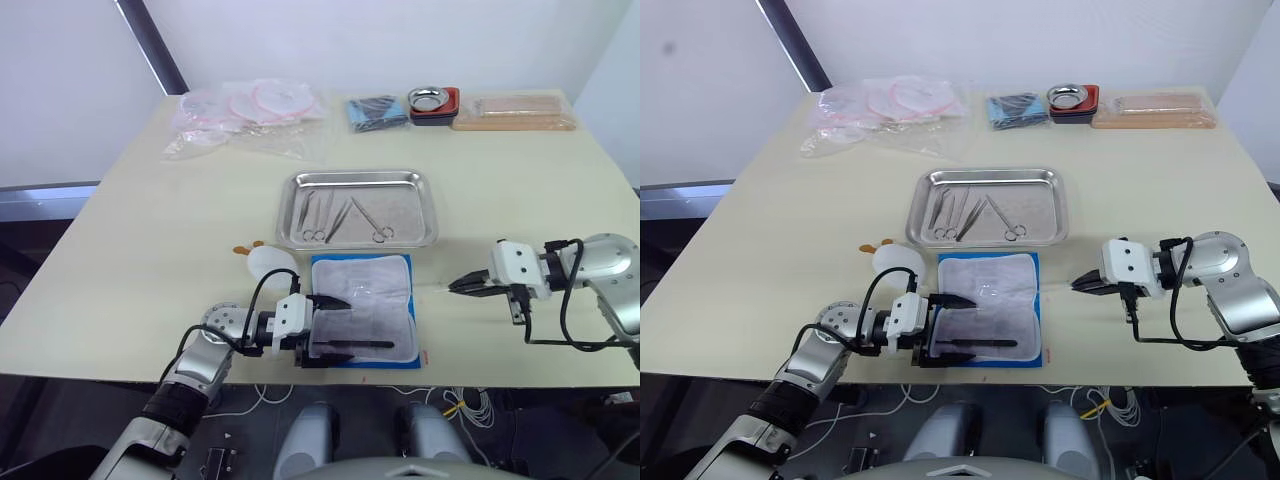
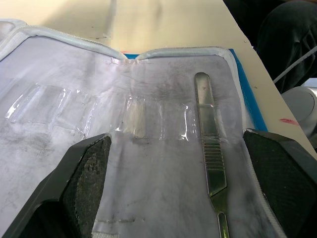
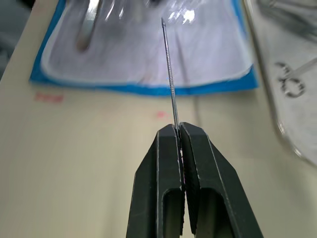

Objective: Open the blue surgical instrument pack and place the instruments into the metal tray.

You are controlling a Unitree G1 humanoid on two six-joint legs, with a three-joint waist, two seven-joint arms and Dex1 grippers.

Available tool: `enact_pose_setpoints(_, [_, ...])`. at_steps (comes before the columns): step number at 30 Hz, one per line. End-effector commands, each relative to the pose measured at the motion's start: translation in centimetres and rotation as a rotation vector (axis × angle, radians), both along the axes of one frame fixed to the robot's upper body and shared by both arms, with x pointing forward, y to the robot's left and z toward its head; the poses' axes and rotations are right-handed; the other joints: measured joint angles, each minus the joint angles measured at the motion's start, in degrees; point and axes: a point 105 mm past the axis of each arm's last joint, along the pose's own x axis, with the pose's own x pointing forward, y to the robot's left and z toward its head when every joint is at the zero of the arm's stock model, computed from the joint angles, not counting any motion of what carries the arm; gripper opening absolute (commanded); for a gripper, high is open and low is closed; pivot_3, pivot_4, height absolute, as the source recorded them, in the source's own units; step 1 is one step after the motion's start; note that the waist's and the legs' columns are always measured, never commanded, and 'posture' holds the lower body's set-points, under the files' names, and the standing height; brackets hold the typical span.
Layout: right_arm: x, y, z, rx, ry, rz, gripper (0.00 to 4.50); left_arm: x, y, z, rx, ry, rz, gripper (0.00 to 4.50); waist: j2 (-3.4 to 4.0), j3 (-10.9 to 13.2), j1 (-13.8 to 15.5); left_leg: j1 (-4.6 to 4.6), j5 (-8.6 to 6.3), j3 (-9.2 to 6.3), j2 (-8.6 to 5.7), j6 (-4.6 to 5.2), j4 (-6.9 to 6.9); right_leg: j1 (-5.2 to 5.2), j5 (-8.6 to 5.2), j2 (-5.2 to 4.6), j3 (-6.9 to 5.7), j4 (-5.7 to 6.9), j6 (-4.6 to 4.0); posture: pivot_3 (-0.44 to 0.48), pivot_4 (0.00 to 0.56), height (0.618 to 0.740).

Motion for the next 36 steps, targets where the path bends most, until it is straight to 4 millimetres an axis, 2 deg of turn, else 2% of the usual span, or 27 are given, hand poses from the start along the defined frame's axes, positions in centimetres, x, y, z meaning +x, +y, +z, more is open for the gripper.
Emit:
enact_pose_setpoints(1, [2.0,2.2,2.8,0.166,-0.082,-0.084,0.04,-1.9,3.6,-6.4,0.232,0.216,0.097,4.50,0.08,0.00,-0.03,0.00,0.00,0.01,0.00,0.00,0.00,0.00,0.00,0.00,0.01,0.00,0.00,0.000,0.150,0.740])
enact_pose_setpoints(3, [3.4,3.3,3.3,0.231,-0.088,-0.161,0.04,-1.9,3.6,-6.4,0.231,0.218,0.098,4.50,0.12,0.01,-0.06,0.00,0.00,0.03,-0.03,0.00,0.00,-0.01,0.01,0.03,0.02,0.00,0.01,0.000,0.150,0.740])
enact_pose_setpoints(7, [4.4,5.0,3.8,0.295,-0.048,-0.237,0.04,-2.0,3.6,-6.4,0.229,0.220,0.097,4.50,0.16,-0.03,0.13,-0.01,0.00,-0.03,-0.05,0.00,-0.01,-0.01,0.00,0.03,-0.03,0.00,0.00,0.000,0.150,0.740])
enact_pose_setpoints(12, [7.1,6.8,4.0,0.353,0.012,-0.403,0.04,-2.0,3.7,-6.5,0.231,0.223,0.101,4.50,0.41,-0.13,-0.06,-0.02,0.01,0.01,-0.07,0.02,-0.14,-0.03,0.01,0.06,0.04,0.00,-0.01,0.000,0.150,0.740])
enact_pose_setpoints(23, [12.1,8.0,1.9,0.338,0.054,-0.716,0.04,-2.1,3.9,-6.5,0.233,0.225,0.110,4.50,0.66,-0.33,-0.24,0.02,0.02,0.03,-0.13,0.04,-0.16,-0.02,0.01,0.12,0.07,0.00,-0.02,0.000,0.150,0.740])
enact_pose_setpoints(31, [13.9,8.6,0.2,0.249,0.046,-0.818,0.04,-2.1,3.8,-6.4,0.228,0.224,0.114,4.50,0.69,-0.35,-0.45,0.08,0.03,0.02,-0.14,0.04,-0.17,-0.02,0.02,0.19,0.11,0.03,-0.03,0.000,0.150,0.740])
enact_pose_setpoints(36, [14.3,9.0,-0.8,0.215,0.081,-0.866,0.04,-2.3,4.0,-6.5,0.229,0.228,0.118,4.50,0.69,-0.35,-0.76,0.11,0.03,0.05,-0.14,0.05,-0.19,-0.01,0.02,0.20,0.17,0.04,-0.03,0.000,0.150,0.740])
